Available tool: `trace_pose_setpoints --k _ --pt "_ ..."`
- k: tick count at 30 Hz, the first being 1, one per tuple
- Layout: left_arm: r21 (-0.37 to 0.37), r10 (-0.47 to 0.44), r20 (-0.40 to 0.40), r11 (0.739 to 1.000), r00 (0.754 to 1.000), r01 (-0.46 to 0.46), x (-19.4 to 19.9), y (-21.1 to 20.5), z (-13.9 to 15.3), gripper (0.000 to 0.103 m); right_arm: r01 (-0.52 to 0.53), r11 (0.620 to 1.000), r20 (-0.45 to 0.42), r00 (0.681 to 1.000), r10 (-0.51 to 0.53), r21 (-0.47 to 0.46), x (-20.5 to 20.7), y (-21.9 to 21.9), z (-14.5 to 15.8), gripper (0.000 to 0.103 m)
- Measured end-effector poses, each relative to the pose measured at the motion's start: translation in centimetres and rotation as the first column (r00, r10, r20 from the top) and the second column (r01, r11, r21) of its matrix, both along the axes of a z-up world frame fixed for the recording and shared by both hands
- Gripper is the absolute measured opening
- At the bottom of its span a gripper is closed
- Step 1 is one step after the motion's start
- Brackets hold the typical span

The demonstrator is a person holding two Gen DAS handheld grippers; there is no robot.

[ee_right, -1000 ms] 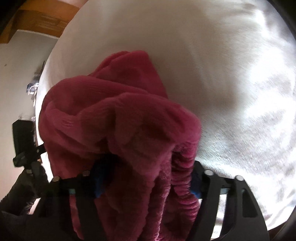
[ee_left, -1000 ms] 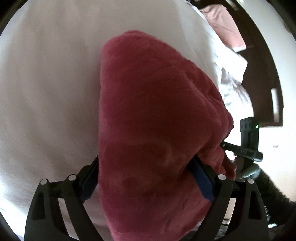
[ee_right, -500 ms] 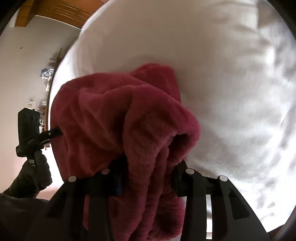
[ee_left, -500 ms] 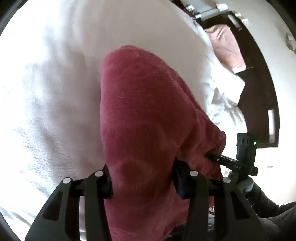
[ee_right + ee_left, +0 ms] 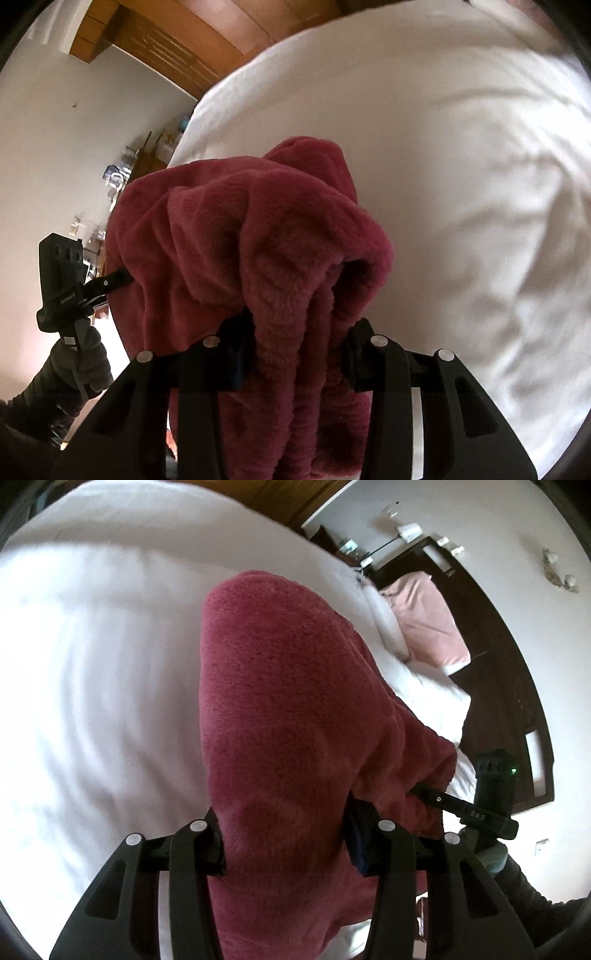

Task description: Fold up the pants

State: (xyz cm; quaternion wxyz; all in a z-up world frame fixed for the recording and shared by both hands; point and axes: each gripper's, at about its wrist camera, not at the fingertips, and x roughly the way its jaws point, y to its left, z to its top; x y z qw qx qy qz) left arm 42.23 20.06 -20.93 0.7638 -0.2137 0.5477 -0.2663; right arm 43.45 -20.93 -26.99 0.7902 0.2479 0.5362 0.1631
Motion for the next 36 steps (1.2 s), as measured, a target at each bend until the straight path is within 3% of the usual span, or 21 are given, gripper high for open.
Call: trace_pose_setpoints --k 5,14,26,36 --pt "0.024 0.002 0.039 1.0 0.999 -0.003 4.7 -1.5 0.0 0.047 0.019 1.0 0.014 1.0 -0.018 -0.013 3.9 0.4 0.2 0.039" --pt "0.059 0.038 0.036 0.997 0.999 -0.04 10.4 -1.8 -1.7 0.047 0.015 1.0 0.004 1.0 -0.014 -0.025 9.9 1.6 -1.2 0.039" --pt "0.126 0.084 0.001 0.989 0.996 -0.084 14.5 -1.5 -5.7 0.049 0.038 0.999 -0.032 0.999 -0.039 -0.039 9.1 0.4 -4.1 0.039" --pt "0.236 0.086 0.016 0.968 0.996 -0.087 14.2 -1.9 -7.5 0.07 0.048 0.994 -0.047 0.997 -0.053 -0.101 10.3 3.2 -5.1 0.043"
